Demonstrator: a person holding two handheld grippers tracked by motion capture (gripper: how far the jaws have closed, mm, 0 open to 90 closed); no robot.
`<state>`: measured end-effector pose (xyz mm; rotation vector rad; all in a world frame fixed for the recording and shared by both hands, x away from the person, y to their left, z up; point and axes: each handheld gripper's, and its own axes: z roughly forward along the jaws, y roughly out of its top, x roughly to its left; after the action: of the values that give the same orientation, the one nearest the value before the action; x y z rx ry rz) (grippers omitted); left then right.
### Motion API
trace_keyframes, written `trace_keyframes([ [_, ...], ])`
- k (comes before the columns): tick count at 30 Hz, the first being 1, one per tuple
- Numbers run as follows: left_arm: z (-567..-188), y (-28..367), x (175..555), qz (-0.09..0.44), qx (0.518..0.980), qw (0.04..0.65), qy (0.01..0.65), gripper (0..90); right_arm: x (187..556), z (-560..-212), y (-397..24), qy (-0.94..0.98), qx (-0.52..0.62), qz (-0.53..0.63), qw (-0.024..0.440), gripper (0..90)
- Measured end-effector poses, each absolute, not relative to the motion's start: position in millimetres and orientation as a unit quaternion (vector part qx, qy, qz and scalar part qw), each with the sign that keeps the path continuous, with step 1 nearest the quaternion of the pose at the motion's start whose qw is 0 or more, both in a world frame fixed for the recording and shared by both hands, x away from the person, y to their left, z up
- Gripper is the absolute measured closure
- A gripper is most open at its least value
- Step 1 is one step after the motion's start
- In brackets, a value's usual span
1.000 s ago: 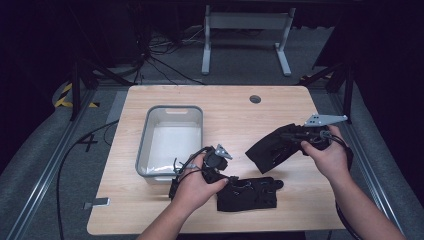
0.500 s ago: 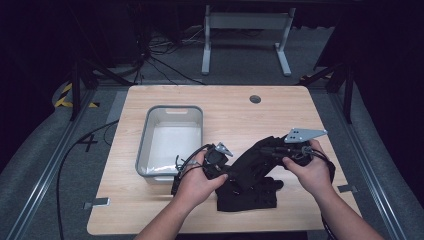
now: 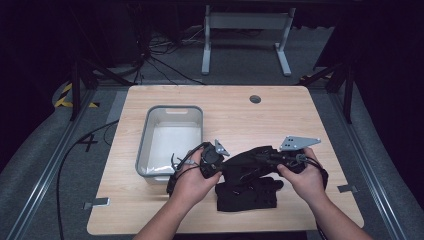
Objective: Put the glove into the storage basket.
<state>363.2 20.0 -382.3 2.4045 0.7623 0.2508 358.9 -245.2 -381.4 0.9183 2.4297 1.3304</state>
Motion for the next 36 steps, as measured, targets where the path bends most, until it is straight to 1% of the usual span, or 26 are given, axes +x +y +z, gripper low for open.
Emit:
trace_keyframes([
  [3,-384.4,21.3,363.6,0.104,0.906,0.292,0.289,83.0,356.9,-389.5,-240.9,0.83,0.312,0.451,0.104,84.1],
  [9,-382.9,19.5,359.4,0.123,0.913,0.282,0.267,83.7,354.4,-395.9,-241.2,0.839,0.311,0.437,0.098,81.2],
  [14,-378.4,17.3,355.2,0.132,0.917,0.283,0.251,83.7,355.3,-389.1,-249.0,0.842,0.305,0.432,0.104,70.4],
  [17,-377.6,16.0,353.9,0.136,0.918,0.283,0.242,83.7,362.2,-380.7,-258.7,0.837,0.309,0.438,0.108,64.3],
  [19,-377.3,16.1,353.5,0.137,0.919,0.282,0.24,83.7,368.8,-378.2,-265.3,0.835,0.315,0.437,0.111,62.8],
  [23,-377.1,16.6,352.9,0.138,0.919,0.281,0.238,83.7,382.4,-380.1,-274.2,0.838,0.329,0.419,0.12,55.9],
  [27,-377.7,16.1,353.2,0.14,0.92,0.28,0.234,83.7,393.6,-387.6,-278.9,0.846,0.329,0.405,0.113,49.6],
  [29,-377.9,16.0,353.4,0.14,0.921,0.28,0.234,83.7,398.2,-392.1,-279.2,0.853,0.322,0.401,0.092,48.8],
  [30,-378.0,15.9,353.4,0.138,0.921,0.28,0.235,83.7,400.9,-395.0,-279.2,0.857,0.313,0.402,0.078,49.5],
  [31,-378.0,15.8,353.5,0.138,0.92,0.28,0.235,83.6,402.4,-396.5,-279.3,0.858,0.305,0.406,0.072,52.1],
  [32,-378.2,15.9,353.7,0.138,0.92,0.281,0.236,83.6,403.4,-397.9,-279.6,0.86,0.303,0.405,0.064,57.4],
  [33,-378.2,16.0,353.8,0.139,0.919,0.281,0.238,83.5,403.8,-398.3,-280.1,0.863,0.301,0.401,0.06,65.9],
  [35,-377.9,17.1,354.5,0.138,0.919,0.283,0.238,83.3,403.1,-396.4,-281.3,0.867,0.294,0.396,0.071,80.9],
  [36,-377.5,17.6,354.6,0.138,0.918,0.284,0.239,83.3,401.6,-393.8,-282.1,0.867,0.289,0.398,0.075,85.5],
])
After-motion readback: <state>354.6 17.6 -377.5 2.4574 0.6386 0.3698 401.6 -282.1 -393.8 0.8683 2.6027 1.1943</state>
